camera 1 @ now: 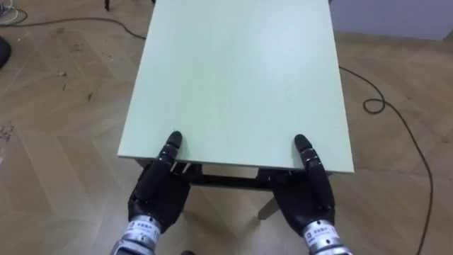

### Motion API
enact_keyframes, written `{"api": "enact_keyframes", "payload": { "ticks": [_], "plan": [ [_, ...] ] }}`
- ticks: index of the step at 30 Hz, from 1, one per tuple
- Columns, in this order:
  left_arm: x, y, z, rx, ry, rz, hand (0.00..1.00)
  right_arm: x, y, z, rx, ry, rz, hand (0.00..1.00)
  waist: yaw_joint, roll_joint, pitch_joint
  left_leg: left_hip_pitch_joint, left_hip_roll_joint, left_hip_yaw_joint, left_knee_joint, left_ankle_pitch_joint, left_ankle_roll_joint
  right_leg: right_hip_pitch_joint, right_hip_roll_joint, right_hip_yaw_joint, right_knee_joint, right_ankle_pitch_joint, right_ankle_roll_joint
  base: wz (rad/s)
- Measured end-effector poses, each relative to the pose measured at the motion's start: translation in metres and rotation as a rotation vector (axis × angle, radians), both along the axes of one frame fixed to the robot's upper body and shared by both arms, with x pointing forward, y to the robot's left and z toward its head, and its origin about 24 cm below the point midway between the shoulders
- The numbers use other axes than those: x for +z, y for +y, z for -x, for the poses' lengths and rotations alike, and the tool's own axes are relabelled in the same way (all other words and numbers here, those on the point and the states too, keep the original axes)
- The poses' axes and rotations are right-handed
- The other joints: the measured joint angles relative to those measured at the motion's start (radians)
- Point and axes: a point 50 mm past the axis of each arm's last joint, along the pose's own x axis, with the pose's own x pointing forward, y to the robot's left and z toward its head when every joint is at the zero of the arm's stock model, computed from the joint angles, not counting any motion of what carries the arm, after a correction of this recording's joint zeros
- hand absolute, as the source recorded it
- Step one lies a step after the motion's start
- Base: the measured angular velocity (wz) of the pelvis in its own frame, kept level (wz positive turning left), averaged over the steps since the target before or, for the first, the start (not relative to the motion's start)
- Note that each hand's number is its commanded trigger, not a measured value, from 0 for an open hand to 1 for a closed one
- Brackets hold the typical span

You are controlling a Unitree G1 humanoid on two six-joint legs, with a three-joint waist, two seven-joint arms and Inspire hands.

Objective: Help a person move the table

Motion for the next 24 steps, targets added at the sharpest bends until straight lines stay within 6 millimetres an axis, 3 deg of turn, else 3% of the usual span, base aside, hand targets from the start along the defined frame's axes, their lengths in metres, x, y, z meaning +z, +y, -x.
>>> {"api": "enact_keyframes", "payload": {
  "ticks": [1, 3, 5, 6, 7, 9, 10, 12, 14, 16, 17, 18, 19, 21, 22, 24],
  "plan": [
    [0.000, -0.001, 0.001, -0.004, 0.001, -0.003, 1.00, -0.001, -0.001, 0.001, -0.003, 0.001, 0.001, 1.00, 0.005, 0.003, -0.0001, 0.009, 0.007, -0.003, -0.036, 0.029, -0.006, -0.004, 0.014, -0.003, -0.010, 0.013, -0.010, -0.06],
    [-0.003, -0.001, 0.004, -0.007, 0.015, -0.008, 1.00, -0.006, -0.003, 0.005, -0.009, 0.009, 0.006, 1.00, 0.015, 0.024, -0.0039, 0.043, 0.035, -0.035, -0.149, 0.131, -0.040, -0.011, 0.065, -0.027, -0.033, 0.052, -0.045, 0.00],
    [-0.006, -0.004, 0.008, -0.010, 0.026, -0.007, 1.00, -0.008, -0.004, 0.008, -0.022, 0.019, 0.011, 1.00, 0.030, 0.034, -0.0080, 0.047, 0.042, -0.062, -0.144, 0.141, -0.058, -0.029, 0.062, -0.065, -0.031, 0.060, -0.067, -0.26],
    [-0.008, -0.004, 0.009, -0.009, 0.036, -0.006, 1.00, -0.010, -0.005, 0.010, -0.021, 0.028, 0.017, 1.00, 0.054, 0.030, -0.0056, 0.042, 0.041, -0.064, -0.049, 0.074, -0.061, -0.034, 0.040, -0.107, -0.032, 0.072, -0.072, -0.64],
    [-0.010, -0.004, 0.011, -0.005, 0.043, -0.005, 1.00, -0.011, -0.005, 0.010, -0.015, 0.032, 0.021, 1.00, 0.064, 0.031, -0.0054, 0.038, 0.040, -0.064, 0.016, 0.023, -0.064, -0.034, 0.032, -0.120, -0.036, 0.078, -0.075, -0.73],
    [-0.013, -0.005, 0.017, 0.009, 0.065, 0.011, 1.00, -0.012, -0.006, 0.011, -0.006, 0.039, 0.038, 1.00, 0.063, 0.066, -0.0031, 0.014, 0.038, -0.088, 0.308, -0.165, -0.050, -0.021, 0.026, -0.183, -0.068, 0.112, -0.086, -0.40],
    [-0.014, -0.005, 0.018, 0.010, 0.069, 0.014, 1.00, -0.013, -0.006, 0.012, -0.004, 0.040, 0.043, 1.00, 0.060, 0.076, -0.0033, 0.015, 0.037, -0.097, 0.365, -0.204, -0.050, -0.021, 0.026, -0.203, -0.070, 0.116, -0.089, -0.09],
    [-0.015, -0.007, 0.019, 0.007, 0.076, 0.023, 1.00, -0.012, -0.007, 0.012, -0.003, 0.037, 0.047, 1.00, 0.032, 0.104, -0.0014, 0.062, 0.030, -0.137, 0.536, -0.314, -0.052, -0.024, 0.027, -0.272, -0.066, 0.123, -0.097, 0.12],
    [-0.014, -0.007, 0.019, 0.007, 0.072, 0.022, 1.00, -0.011, -0.007, 0.011, -0.004, 0.033, 0.045, 1.00, 0.010, 0.114, 0.0008, 0.141, 0.034, -0.142, 0.566, -0.368, -0.053, -0.034, 0.027, -0.303, -0.059, 0.130, -0.099, 0.28],
    [-0.013, -0.008, 0.018, 0.004, 0.067, 0.017, 1.00, -0.011, -0.009, 0.011, -0.005, 0.032, 0.052, 1.00, -0.016, 0.120, 0.0017, 0.240, 0.043, -0.148, 0.541, -0.395, -0.060, -0.050, 0.026, -0.324, -0.047, 0.143, -0.098, 0.32],
    [-0.011, -0.009, 0.016, 0.005, 0.062, 0.019, 1.00, -0.010, -0.008, 0.011, -0.006, 0.026, 0.052, 1.00, -0.026, 0.127, 0.0045, 0.286, 0.054, -0.153, 0.488, -0.425, -0.074, -0.069, 0.021, -0.333, -0.026, 0.147, -0.096, 0.21],
    [-0.011, -0.012, 0.015, 0.005, 0.057, 0.026, 1.00, -0.008, -0.009, 0.010, -0.013, 0.018, 0.056, 1.00, -0.031, 0.136, 0.0094, 0.309, 0.045, -0.152, 0.407, -0.467, -0.079, -0.087, 0.019, -0.332, -0.008, 0.158, -0.091, 0.15],
    [-0.010, -0.012, 0.015, 0.005, 0.056, 0.028, 1.00, -0.008, -0.009, 0.010, -0.018, 0.017, 0.058, 1.00, -0.035, 0.138, 0.0094, 0.321, 0.038, -0.151, 0.364, -0.476, -0.080, -0.097, 0.018, -0.324, -0.008, 0.170, -0.091, 0.20],
    [-0.008, -0.013, 0.011, -0.006, 0.044, 0.023, 1.00, -0.006, -0.011, 0.011, -0.033, 0.000, 0.062, 1.00, -0.056, 0.141, 0.0068, 0.344, -0.012, -0.161, 0.189, -0.475, -0.076, -0.154, 0.002, -0.252, -0.012, 0.222, -0.083, 0.46],
    [-0.007, -0.013, 0.010, -0.010, 0.037, 0.019, 1.00, -0.005, -0.011, 0.010, -0.040, -0.005, 0.060, 1.00, -0.056, 0.141, 0.0067, 0.346, -0.024, -0.158, 0.161, -0.477, -0.073, -0.168, -0.009, -0.251, -0.012, 0.230, -0.077, 0.33],
    [-0.003, -0.014, 0.003, -0.014, 0.025, 0.020, 1.00, -0.003, -0.011, 0.007, -0.047, -0.017, 0.051, 1.00, -0.044, 0.139, 0.0071, 0.324, -0.042, -0.155, 0.127, -0.480, -0.023, -0.210, -0.039, -0.252, -0.004, 0.248, -0.065, 0.06]
  ]
}}
